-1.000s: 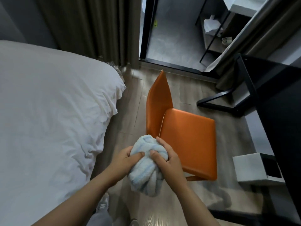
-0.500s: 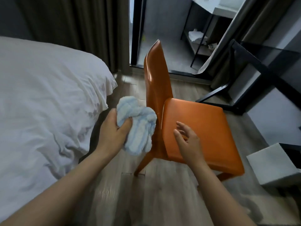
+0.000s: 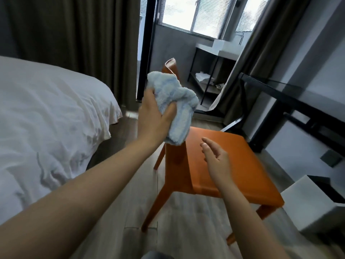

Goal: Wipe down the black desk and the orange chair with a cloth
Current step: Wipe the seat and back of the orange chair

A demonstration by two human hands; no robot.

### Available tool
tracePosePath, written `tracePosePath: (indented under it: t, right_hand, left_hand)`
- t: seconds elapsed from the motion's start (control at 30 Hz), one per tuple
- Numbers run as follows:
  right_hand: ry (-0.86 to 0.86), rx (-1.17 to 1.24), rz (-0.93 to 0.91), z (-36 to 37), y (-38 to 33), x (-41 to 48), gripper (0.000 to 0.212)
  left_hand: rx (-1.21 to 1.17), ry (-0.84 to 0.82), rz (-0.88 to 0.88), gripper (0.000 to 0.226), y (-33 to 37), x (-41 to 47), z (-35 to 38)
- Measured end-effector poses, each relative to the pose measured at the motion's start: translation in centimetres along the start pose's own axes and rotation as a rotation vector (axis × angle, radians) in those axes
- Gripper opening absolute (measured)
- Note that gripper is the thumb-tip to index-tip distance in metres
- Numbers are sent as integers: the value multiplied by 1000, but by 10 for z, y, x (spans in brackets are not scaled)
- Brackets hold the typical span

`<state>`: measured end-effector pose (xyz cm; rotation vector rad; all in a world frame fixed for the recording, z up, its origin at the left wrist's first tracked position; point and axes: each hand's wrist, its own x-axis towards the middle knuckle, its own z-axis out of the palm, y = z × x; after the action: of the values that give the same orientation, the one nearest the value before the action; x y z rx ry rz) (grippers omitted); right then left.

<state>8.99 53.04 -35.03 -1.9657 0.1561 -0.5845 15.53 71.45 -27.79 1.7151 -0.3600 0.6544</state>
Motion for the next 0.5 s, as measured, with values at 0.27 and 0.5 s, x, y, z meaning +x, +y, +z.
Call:
tracePosePath:
  t: [0.27, 0.5]
  right_hand:
    - [52, -44, 63, -10, 35, 23, 28]
    - [-213, -83, 97, -1, 75, 0, 38]
  left_hand:
    - [-58, -85, -45, 76, -42, -18, 32]
    - [-8, -171, -273, 88, -105, -79, 54]
